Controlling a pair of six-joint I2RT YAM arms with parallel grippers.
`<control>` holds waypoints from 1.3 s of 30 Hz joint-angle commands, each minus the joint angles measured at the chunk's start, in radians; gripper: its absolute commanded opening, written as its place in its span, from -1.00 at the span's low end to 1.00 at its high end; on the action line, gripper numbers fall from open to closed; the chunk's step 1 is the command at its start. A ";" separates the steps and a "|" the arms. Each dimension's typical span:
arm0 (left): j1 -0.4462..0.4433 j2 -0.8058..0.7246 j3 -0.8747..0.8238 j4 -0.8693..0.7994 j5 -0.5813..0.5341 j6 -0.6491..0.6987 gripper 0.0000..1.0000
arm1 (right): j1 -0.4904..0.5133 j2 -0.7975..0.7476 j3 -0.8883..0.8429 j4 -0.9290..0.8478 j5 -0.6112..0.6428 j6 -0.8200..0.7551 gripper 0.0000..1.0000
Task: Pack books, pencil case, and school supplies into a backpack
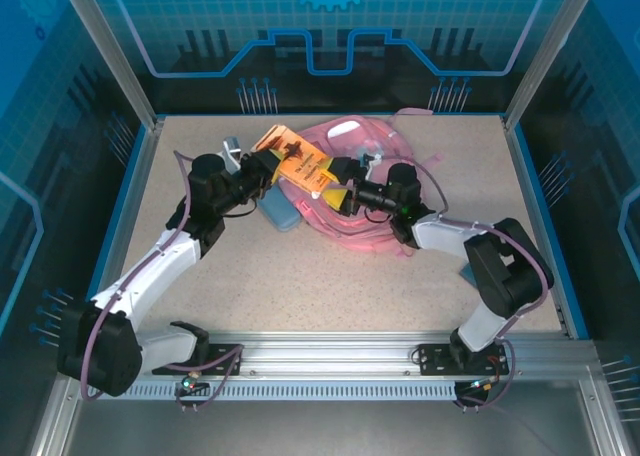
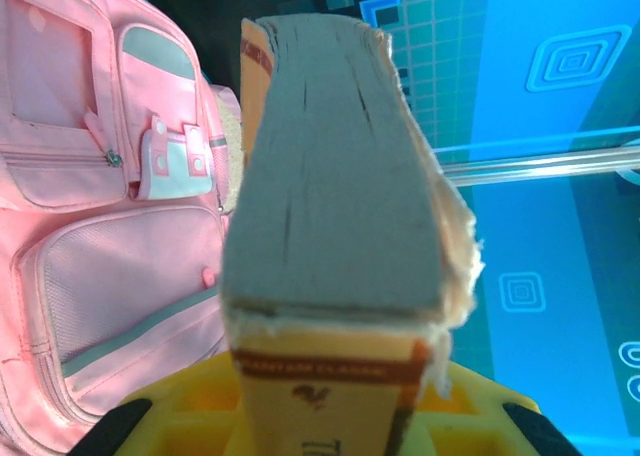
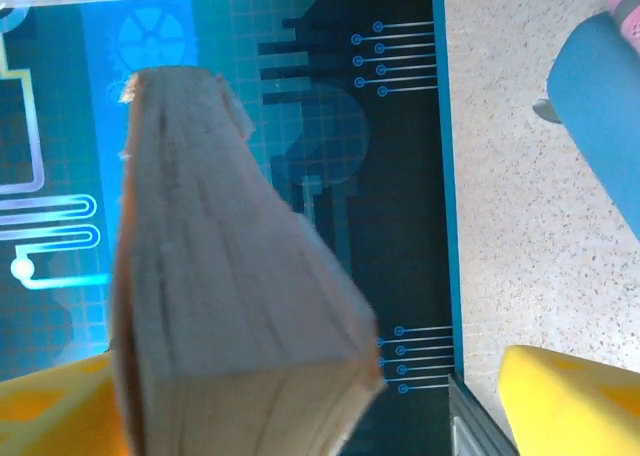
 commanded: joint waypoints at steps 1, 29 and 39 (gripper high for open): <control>-0.016 -0.001 0.059 0.088 0.001 -0.020 -0.89 | 0.025 0.031 0.020 0.131 0.010 0.085 0.50; -0.162 0.168 0.335 -0.685 -0.041 0.735 0.79 | -0.242 -0.551 0.135 -1.235 0.257 -0.815 -0.84; -0.414 0.576 0.756 -0.923 -0.289 0.980 0.78 | -0.464 -0.769 0.176 -1.584 0.457 -0.983 -0.83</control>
